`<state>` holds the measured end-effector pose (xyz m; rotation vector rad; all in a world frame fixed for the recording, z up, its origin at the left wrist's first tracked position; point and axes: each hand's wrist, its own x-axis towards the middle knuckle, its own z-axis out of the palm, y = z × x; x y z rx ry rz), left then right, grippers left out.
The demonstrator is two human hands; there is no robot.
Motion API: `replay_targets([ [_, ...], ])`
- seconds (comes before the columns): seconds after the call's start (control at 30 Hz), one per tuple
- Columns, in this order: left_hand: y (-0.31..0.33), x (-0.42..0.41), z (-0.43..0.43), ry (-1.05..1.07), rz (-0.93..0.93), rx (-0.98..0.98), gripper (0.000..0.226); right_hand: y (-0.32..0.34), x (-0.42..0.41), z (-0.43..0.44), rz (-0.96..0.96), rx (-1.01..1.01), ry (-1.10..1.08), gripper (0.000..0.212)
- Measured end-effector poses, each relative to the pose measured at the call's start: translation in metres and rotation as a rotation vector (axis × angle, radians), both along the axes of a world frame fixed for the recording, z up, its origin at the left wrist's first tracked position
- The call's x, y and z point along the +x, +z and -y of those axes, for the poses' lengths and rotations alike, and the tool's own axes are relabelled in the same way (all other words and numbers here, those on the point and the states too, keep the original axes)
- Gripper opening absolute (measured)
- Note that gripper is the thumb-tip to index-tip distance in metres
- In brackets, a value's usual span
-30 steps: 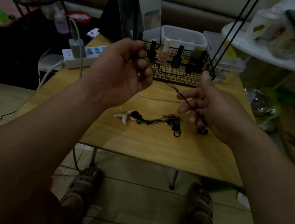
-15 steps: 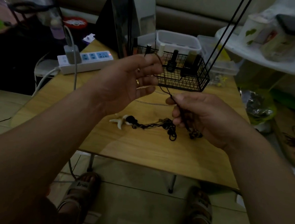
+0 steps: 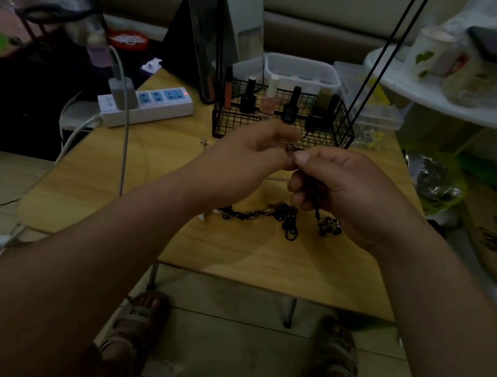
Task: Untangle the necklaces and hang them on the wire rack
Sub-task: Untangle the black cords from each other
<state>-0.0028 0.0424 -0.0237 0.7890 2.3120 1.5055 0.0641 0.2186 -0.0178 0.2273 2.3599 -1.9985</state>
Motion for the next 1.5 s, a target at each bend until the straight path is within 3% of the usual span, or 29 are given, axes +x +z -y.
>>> replay_targets([
  [0.13, 0.005, -0.005, -0.001, -0.04, -0.032, -0.087, 0.014, -0.002, -0.001, -0.004, -0.022, 0.1, -0.035, 0.024],
  [0.37, 0.002, -0.013, -0.004, 0.145, 0.091, 0.036, 0.022, -0.003, 0.009, -0.005, 0.053, 0.107, -0.029, 0.035],
  [0.6, 0.001, -0.004, 0.009, 0.316, -0.188, -0.156, 0.012, -0.003, 0.01, 0.006, 0.104, -0.094, -0.062, 0.04],
  [0.67, 0.0, 0.002, 0.013, 0.309, -0.084, -0.142, 0.017, -0.002, 0.01, 0.008, 0.102, -0.115, -0.075, 0.035],
  [0.8, -0.002, 0.021, 0.009, 0.155, 0.366, -0.044, 0.041, -0.005, 0.013, 0.014, 0.032, -0.116, -0.054, 0.021],
  [0.97, -0.01, 0.021, 0.004, 0.09, 0.492, 0.186, 0.028, -0.009, 0.017, 0.029, -0.016, -0.109, -0.072, 0.011],
  [1.07, -0.009, 0.021, 0.003, 0.078, 0.431, 0.221, 0.026, -0.01, 0.018, 0.033, -0.012, -0.082, -0.106, 0.013],
  [1.27, -0.007, 0.017, 0.008, 0.055, 0.228, 0.185, 0.021, -0.006, 0.018, 0.02, -0.048, 0.179, -0.263, 0.003],
  [1.5, 0.002, 0.021, 0.014, -0.126, 0.013, 0.016, 0.023, -0.005, 0.016, 0.009, 0.0, -0.072, -0.118, 0.035],
])
